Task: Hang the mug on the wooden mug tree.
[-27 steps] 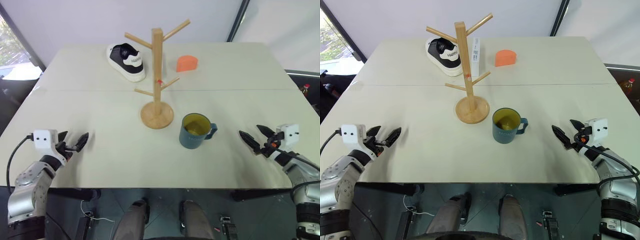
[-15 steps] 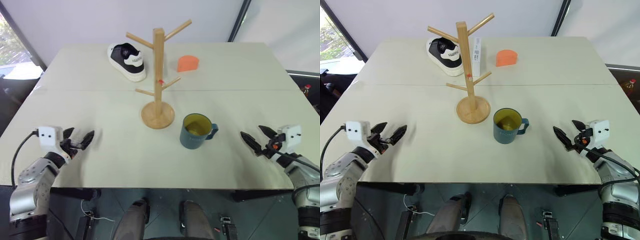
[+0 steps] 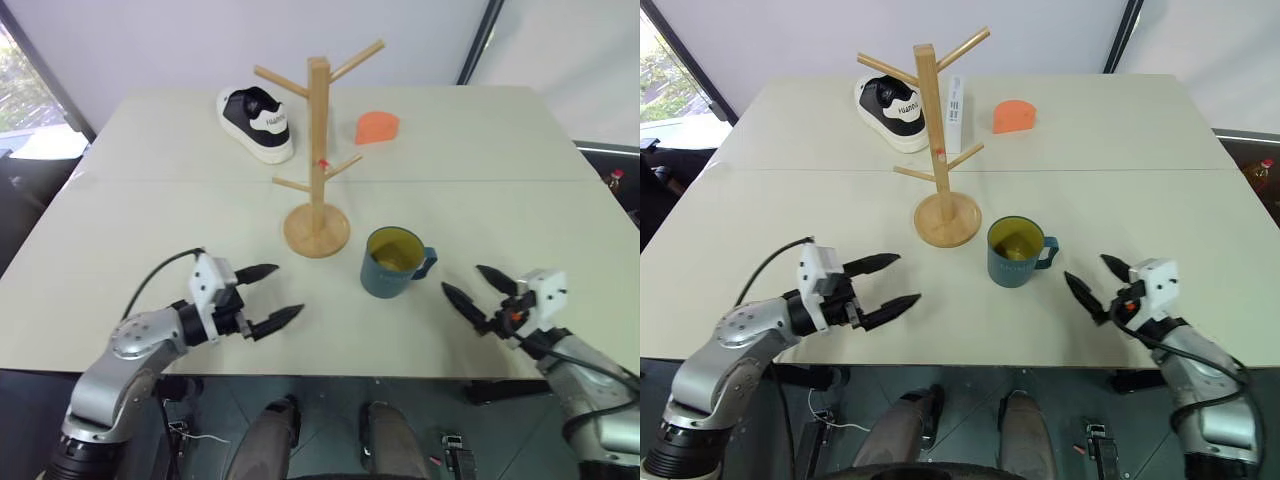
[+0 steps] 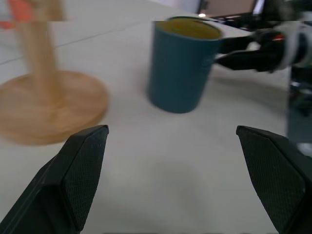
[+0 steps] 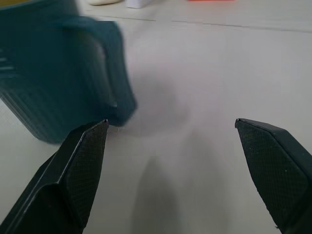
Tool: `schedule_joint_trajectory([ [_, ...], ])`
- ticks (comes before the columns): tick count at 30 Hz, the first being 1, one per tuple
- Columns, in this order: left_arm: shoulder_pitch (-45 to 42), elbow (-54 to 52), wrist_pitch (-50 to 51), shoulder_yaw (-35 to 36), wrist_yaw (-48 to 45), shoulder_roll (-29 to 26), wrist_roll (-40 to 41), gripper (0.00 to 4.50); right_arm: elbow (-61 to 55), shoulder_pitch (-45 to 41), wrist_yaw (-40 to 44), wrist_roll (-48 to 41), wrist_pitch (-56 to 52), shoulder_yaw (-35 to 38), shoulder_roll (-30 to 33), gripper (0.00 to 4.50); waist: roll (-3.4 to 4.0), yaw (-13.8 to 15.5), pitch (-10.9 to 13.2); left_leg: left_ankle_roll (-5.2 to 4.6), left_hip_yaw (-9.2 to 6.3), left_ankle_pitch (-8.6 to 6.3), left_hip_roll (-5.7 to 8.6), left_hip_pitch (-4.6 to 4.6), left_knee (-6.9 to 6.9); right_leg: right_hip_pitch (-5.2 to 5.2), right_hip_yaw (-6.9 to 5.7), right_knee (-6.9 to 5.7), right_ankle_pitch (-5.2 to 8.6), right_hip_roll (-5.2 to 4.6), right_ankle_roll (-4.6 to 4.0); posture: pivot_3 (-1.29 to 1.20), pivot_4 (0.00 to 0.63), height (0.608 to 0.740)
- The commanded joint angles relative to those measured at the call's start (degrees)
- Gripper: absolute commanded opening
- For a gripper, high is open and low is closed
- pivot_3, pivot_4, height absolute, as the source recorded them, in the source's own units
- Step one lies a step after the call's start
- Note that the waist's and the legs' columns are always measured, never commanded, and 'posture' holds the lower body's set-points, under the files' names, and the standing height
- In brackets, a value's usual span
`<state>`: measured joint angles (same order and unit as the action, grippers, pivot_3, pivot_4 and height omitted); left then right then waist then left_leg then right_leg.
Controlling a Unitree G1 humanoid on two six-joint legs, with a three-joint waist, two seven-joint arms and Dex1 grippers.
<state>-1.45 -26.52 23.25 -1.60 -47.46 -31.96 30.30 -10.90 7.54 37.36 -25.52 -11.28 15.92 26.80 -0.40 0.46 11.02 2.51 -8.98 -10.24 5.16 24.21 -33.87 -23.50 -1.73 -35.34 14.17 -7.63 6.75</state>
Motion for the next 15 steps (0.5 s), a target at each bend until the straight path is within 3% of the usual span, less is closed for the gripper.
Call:
schedule_joint_trajectory([
  [1,-1.7,-1.9,-0.2,-1.1,0.3,0.4,-0.3,4.5,-0.4,-1.0,-1.7,1.7,2.7,-0.4,-1.3,4.34,0.0,0.2,0.0,0.0,-0.04,0.0,0.02,0.04,0.0,-0.02,0.01,0.02,0.0,0.0,0.0,0.0,0.15,0.74],
  [15,-2.8,-3.9,-0.8,-1.9,-0.8,0.3,0.3,4.5,6.7,-4.4,-2.4,4.8,8.9,-2.1,-3.8,4.34,0.01,0.2,0.0,-0.2,0.03,0.07,0.02,-0.08,-0.01,0.02,0.02,-0.05,-0.03,0.06,0.04,0.0,0.15,0.74],
])
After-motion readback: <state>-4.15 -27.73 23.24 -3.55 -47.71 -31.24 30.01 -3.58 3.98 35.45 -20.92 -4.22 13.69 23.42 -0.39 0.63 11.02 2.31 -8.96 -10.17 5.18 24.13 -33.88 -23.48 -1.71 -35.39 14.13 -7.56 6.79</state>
